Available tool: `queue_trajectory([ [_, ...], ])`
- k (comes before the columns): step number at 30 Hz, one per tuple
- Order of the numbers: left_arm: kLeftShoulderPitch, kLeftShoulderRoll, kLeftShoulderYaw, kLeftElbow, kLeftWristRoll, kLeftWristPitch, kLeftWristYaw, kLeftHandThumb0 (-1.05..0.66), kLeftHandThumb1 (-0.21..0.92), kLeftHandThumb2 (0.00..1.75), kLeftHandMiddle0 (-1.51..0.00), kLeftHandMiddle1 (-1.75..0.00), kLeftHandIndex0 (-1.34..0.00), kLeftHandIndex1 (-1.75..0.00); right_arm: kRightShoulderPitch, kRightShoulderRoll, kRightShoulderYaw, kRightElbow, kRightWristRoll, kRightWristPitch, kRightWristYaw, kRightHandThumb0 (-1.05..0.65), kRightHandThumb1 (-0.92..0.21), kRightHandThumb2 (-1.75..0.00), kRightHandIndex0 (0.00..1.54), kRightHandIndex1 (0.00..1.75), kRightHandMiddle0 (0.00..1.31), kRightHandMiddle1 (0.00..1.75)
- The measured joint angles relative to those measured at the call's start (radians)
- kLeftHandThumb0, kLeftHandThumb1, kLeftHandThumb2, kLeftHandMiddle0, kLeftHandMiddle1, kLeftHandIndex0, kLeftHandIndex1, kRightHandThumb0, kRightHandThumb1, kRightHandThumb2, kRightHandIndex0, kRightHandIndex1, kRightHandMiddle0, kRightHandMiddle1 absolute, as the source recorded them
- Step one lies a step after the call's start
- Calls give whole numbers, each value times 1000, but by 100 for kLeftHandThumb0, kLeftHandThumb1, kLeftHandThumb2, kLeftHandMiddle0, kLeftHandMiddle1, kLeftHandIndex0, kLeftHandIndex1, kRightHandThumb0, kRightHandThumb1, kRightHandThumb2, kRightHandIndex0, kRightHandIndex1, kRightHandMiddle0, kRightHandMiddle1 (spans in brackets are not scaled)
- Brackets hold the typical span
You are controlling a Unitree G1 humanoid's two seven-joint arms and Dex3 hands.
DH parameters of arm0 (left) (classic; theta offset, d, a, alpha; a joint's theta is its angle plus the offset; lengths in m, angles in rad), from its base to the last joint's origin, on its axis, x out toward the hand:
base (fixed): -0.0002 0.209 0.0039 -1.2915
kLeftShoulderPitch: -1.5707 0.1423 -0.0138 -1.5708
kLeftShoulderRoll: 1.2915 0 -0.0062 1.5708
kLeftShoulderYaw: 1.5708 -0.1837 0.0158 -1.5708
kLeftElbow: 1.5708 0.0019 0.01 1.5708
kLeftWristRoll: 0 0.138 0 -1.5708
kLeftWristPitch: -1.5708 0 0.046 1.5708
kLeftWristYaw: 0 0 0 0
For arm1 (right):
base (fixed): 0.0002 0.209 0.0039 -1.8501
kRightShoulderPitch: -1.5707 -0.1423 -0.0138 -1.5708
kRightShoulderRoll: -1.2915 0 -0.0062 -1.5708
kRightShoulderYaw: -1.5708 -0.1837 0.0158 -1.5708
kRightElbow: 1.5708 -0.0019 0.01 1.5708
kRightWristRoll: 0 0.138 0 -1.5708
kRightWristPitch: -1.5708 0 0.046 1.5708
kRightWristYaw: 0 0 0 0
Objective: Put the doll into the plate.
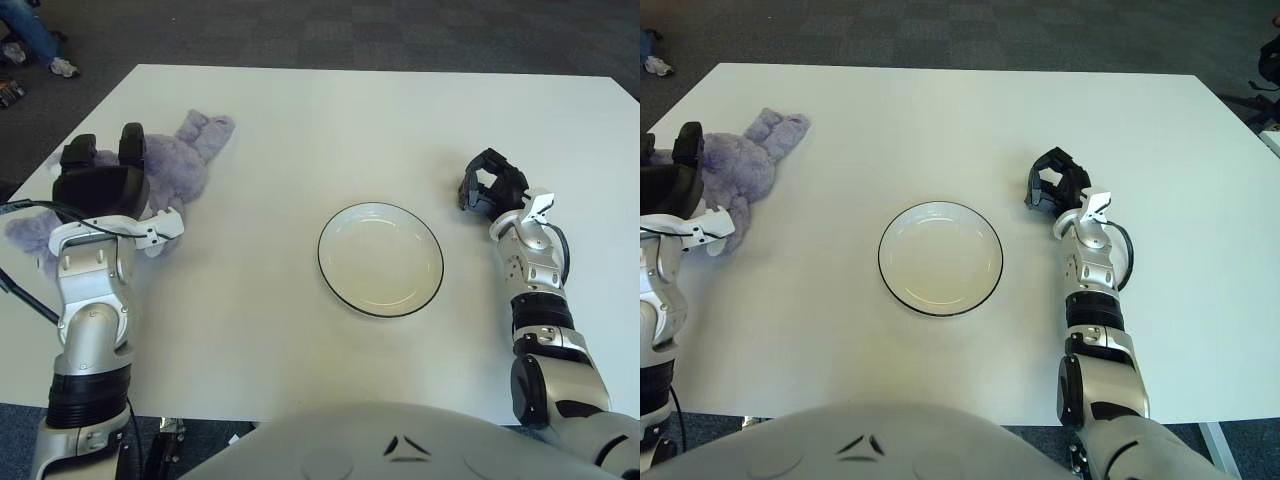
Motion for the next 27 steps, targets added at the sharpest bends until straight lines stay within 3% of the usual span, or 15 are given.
queue_trajectory([
  [19, -57, 17, -71, 108, -9, 112, -43, -62, 27, 87, -11, -24, 0, 0, -3, -3, -6, 1, 1, 9, 18, -47, -34, -128, 119, 175, 59, 175],
  [22, -57, 20, -76, 114, -26, 123, -41, -63, 27, 88, -5, -47, 0, 0, -3, -3, -5, 1, 0, 12, 19, -47, -35, -128, 119, 175, 59, 175],
  [25, -57, 24, -82, 118, -37, 128, -39, -64, 28, 87, -1, -95, 0, 0, -3, -5, -5, 0, 0, 16, 20, -47, -35, -127, 118, 175, 59, 175],
  [27, -57, 30, -86, 118, -39, 132, -39, -65, 29, 86, -1, -112, 0, 0, -3, -7, -5, 0, 0, 17, 21, -47, -35, -127, 118, 175, 59, 175],
])
